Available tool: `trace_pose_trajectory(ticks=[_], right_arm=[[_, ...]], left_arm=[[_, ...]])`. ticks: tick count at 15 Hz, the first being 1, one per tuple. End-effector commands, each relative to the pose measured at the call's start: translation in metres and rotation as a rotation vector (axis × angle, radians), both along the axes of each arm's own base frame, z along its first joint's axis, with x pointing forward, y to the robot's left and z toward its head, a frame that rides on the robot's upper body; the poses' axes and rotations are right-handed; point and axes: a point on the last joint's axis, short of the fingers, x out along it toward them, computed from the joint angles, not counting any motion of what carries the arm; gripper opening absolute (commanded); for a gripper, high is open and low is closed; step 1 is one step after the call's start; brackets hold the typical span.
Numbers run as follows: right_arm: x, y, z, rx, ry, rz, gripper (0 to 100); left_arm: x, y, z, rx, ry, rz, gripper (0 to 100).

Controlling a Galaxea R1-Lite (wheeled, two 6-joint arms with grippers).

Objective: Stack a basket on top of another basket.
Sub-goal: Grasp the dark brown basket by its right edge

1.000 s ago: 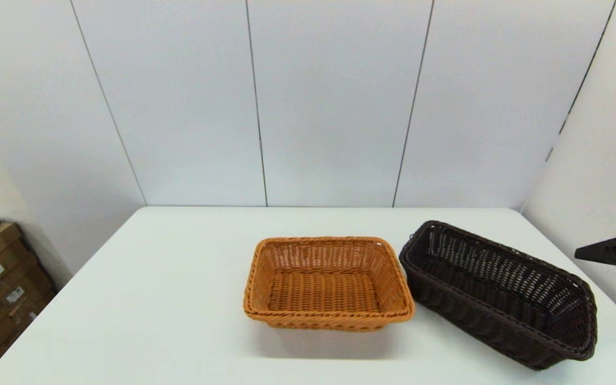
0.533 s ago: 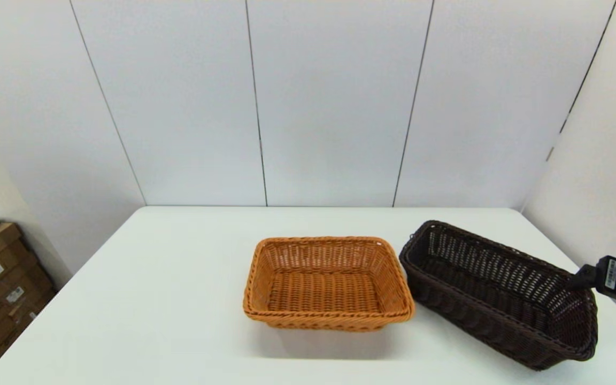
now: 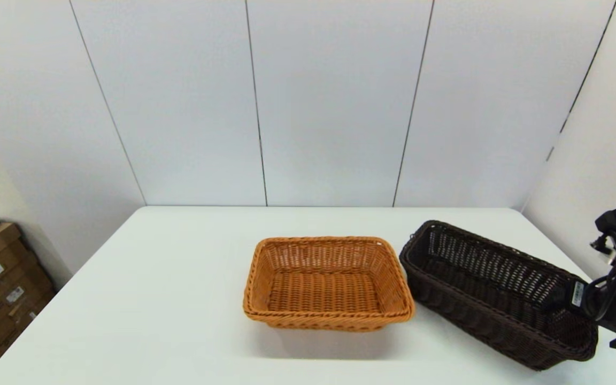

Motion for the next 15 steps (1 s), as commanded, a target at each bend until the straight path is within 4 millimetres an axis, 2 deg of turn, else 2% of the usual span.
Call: trace_pose_trajectory(ticks=[1, 5, 6, 15], right_arm=[[0.0027, 0.0000, -0.0147, 0.038, 0.047, 0.001, 100], [0.0045, 0.0001, -0.0183, 0.063, 0.046, 0.011, 100], [0.0046, 0.0001, -0.0182, 0.063, 0.045, 0.009, 0], [0.0054, -0.0007, -0.0184, 0.072, 0.043, 0.009, 0]], left_arm=[[-0.0002, 0.0000, 0.0002, 0.000, -0.002, 0.000, 100], [-0.0002, 0.0000, 0.0002, 0.000, -0.002, 0.000, 100], [-0.0002, 0.0000, 0.0002, 0.000, -0.002, 0.000, 100], [-0.0001, 0.0000, -0.0002, 0.000, 0.000, 0.000, 100]])
